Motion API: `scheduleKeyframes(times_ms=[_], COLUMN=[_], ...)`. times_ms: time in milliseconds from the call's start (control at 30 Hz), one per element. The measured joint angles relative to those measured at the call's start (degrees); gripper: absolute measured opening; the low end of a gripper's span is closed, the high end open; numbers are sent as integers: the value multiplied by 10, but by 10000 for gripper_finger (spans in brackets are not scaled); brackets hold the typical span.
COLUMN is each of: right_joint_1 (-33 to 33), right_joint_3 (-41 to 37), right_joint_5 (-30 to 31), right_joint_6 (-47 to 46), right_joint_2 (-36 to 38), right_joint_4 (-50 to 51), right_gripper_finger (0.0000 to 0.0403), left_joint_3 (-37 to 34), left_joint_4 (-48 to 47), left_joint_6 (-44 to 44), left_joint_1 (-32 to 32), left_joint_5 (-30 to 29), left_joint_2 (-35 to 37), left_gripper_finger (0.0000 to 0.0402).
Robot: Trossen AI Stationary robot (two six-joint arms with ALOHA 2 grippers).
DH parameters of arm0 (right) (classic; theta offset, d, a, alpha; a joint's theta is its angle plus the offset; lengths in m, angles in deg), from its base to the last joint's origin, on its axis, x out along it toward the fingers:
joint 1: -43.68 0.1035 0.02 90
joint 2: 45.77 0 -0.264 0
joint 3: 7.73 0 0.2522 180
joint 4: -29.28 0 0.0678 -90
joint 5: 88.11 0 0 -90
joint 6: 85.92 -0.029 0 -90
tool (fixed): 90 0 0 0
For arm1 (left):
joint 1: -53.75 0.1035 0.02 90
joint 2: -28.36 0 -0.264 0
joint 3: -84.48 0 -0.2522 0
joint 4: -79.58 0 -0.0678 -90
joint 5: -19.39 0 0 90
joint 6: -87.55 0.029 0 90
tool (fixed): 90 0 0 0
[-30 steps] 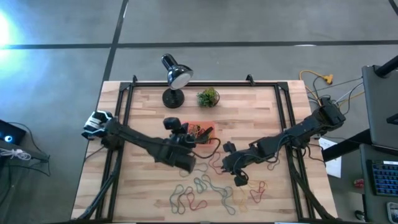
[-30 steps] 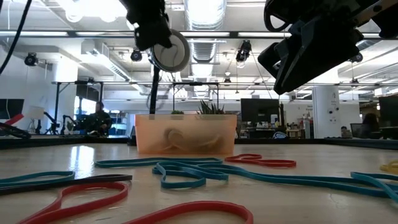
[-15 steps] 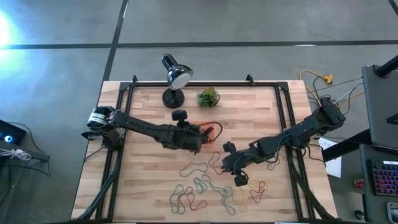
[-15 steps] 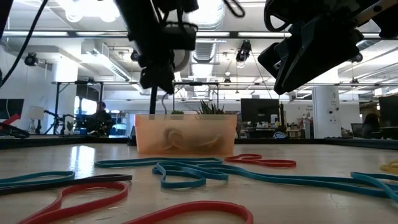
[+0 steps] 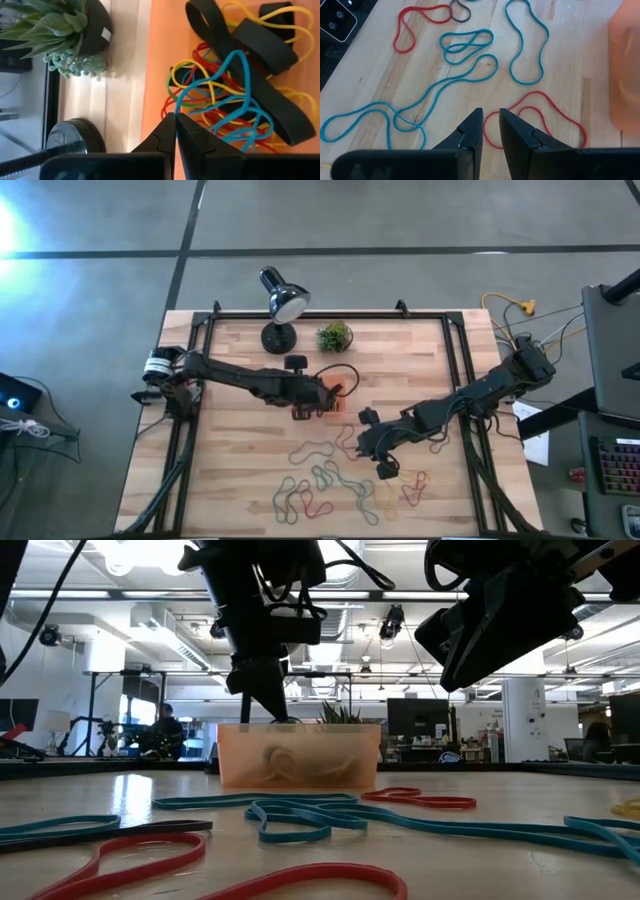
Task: Pick and place rubber bands into bin
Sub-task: Put the blue rubberband into the orange bin, then put the red rubberband into the orange bin
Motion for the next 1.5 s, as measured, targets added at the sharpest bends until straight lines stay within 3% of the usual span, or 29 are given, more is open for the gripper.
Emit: scheduleKeyframes(times_ms=[633,833,1100,1333,1500], right_joint_1=[0,0,0,0,0], right_joint_3=[0,0,0,0,0], right_joint_5=[0,0,0,0,20], right_joint_6=[-1,-1,-2,-2,-44], right_joint_2=[0,0,0,0,0], right_joint_4=[0,0,0,4,55], right_gripper_finger=[56,56,56,56,56], left_joint_3=[1,1,5,5,-10], left_joint_4=[0,0,0,-32,-68], left_joint_6=[51,59,55,21,-42], left_joint_1=[9,16,19,11,-30], left_joint_5=[98,127,115,115,119], left_joint_2=[3,3,3,25,99], left_gripper_finger=[1,43,115,123,123])
